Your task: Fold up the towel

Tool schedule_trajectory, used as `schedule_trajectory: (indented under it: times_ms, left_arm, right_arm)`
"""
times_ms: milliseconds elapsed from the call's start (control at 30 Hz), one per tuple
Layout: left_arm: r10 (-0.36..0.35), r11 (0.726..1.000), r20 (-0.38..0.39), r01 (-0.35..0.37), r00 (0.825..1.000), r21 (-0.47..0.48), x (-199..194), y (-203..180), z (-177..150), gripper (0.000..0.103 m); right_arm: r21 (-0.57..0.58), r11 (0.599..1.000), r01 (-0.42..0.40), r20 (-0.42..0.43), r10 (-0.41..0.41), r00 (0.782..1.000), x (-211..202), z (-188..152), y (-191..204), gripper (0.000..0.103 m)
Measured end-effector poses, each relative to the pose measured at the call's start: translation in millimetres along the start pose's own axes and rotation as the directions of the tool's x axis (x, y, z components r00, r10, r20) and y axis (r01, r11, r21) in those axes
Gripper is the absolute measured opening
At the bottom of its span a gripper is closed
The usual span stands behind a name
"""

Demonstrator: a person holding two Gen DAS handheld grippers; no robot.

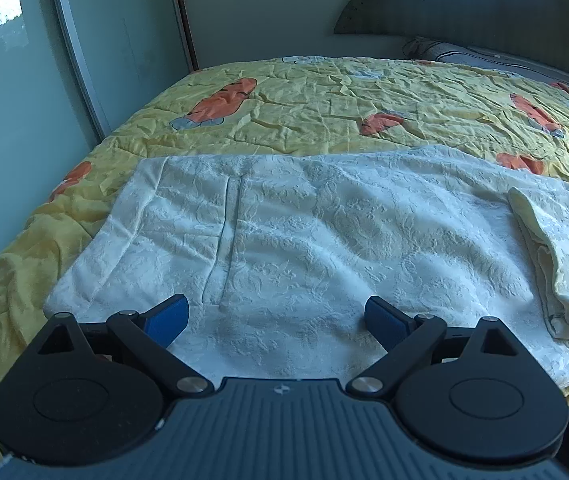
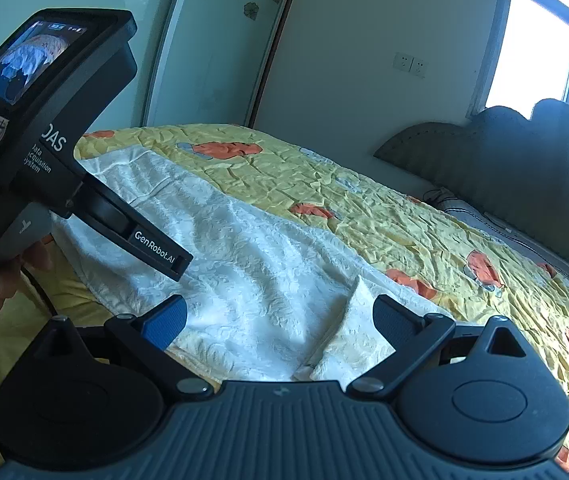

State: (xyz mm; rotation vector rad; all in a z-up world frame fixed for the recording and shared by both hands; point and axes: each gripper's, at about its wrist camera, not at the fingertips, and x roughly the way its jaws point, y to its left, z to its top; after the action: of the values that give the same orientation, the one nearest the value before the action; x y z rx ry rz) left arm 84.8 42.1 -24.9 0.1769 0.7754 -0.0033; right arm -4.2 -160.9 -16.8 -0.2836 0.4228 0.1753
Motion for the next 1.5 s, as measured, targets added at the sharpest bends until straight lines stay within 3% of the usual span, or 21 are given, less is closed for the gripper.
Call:
schedule_trajectory:
  times_ms: [433, 567, 700, 833, 967, 1200, 1267, 1300, 1333, 1367, 1400, 1433, 1500]
  left_arm:
    - [0.023, 1.000, -0.001, -0.023, 1.000, -0.015, -3, 12, -1, 0.097]
    - [0.045, 0.998, 0.008, -0.045, 0.999, -0.043, -8, 28, 0, 0.096]
    - [-0.023, 0.976, -0.037, 0.015, 0.999, -0.215, -10, 80, 6, 0.096]
    - [-0.173, 0.888, -0.096, 0.113, 0.980, -0.447, -4, 140, 3, 0.095]
    - [-0.355, 0.780, -0.114, 0.227, 0.928, -0.583, 11, 169, -6, 0.095]
    - [-0.513, 0.633, -0.065, 0.326, 0.856, -0.702, 32, 179, -18, 0.095]
    - [-0.557, 0.578, -0.032, 0.360, 0.830, -0.732, 37, 182, -20, 0.096]
    - [-0.585, 0.544, -0.012, 0.381, 0.811, -0.748, 41, 183, -20, 0.096]
    - [-0.606, 0.516, 0.005, 0.398, 0.795, -0.759, 45, 183, -21, 0.096]
    - [-0.620, 0.495, 0.013, 0.404, 0.784, -0.769, 49, 182, -21, 0.097]
    - [-0.631, 0.473, 0.024, 0.410, 0.775, -0.780, 52, 182, -22, 0.097]
    - [-0.641, 0.455, 0.039, 0.420, 0.767, -0.786, 55, 182, -22, 0.097]
    - [-0.654, 0.411, 0.078, 0.440, 0.752, -0.798, 62, 182, -22, 0.097]
  right_arm:
    - [0.013, 0.996, -0.083, -0.006, 0.083, 0.997, 2, 6, 5, 0.100]
    - [-0.122, 0.988, -0.094, 0.018, 0.097, 0.995, 5, 15, 25, 0.100]
    - [-0.378, 0.924, -0.064, 0.067, 0.096, 0.993, 9, 21, 67, 0.100]
    - [-0.543, 0.834, -0.094, 0.049, 0.144, 0.988, 20, 18, 106, 0.100]
    - [-0.643, 0.758, -0.109, 0.002, 0.144, 0.990, 40, 12, 134, 0.100]
    - [-0.676, 0.734, -0.063, 0.056, 0.136, 0.989, 68, 29, 158, 0.099]
    - [-0.691, 0.719, -0.080, 0.052, 0.160, 0.986, 73, 31, 163, 0.081]
    - [-0.702, 0.708, -0.078, 0.056, 0.164, 0.985, 75, 30, 167, 0.060]
    - [-0.717, 0.694, -0.071, 0.065, 0.168, 0.984, 75, 28, 171, 0.047]
    - [-0.732, 0.678, -0.069, 0.072, 0.178, 0.981, 74, 25, 175, 0.043]
    - [-0.730, 0.679, -0.074, 0.073, 0.185, 0.980, 74, 25, 175, 0.032]
    - [-0.720, 0.690, -0.074, 0.081, 0.189, 0.979, 73, 26, 173, 0.023]
    - [-0.640, 0.762, -0.098, 0.095, 0.204, 0.974, 71, 38, 158, 0.022]
